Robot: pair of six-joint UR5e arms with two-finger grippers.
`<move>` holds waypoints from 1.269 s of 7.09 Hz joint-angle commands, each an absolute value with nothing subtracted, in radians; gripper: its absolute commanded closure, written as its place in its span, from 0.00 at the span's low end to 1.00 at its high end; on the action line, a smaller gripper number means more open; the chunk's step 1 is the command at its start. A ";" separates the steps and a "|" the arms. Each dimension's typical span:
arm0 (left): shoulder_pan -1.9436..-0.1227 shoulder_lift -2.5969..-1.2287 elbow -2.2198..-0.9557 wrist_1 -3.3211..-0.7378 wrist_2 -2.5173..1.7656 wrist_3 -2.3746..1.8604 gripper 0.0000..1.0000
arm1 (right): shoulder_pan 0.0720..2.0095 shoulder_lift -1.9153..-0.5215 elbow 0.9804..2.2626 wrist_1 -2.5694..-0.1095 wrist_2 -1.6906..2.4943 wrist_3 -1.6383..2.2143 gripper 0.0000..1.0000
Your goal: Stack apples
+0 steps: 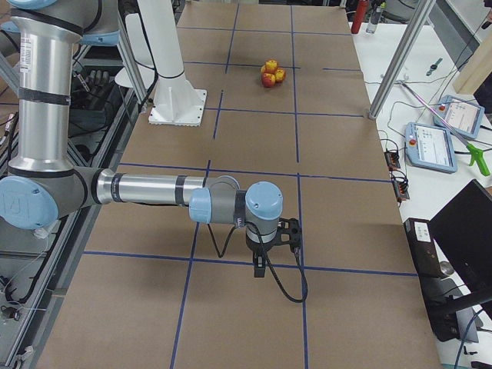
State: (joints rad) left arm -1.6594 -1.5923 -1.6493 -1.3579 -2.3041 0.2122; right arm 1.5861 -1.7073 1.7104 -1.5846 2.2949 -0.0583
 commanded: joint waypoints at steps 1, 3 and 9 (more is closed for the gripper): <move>-1.658 -1.582 -1.660 -1.373 -2.304 0.212 0.00 | 1.586 -1.707 1.710 -1.585 2.295 -0.058 0.00; -1.658 -1.583 -1.674 -1.374 -2.306 0.210 0.00 | 1.586 -1.707 1.710 -1.585 2.295 -0.058 0.00; -1.625 -1.582 -1.643 -1.442 -2.318 0.204 0.00 | 1.586 -1.707 1.710 -1.585 2.295 -0.058 0.00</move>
State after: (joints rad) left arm -1.6319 -1.5824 -1.6511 -1.4314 -2.3174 0.2053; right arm 1.5861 -1.7073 1.7104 -1.5846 2.2949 -0.0583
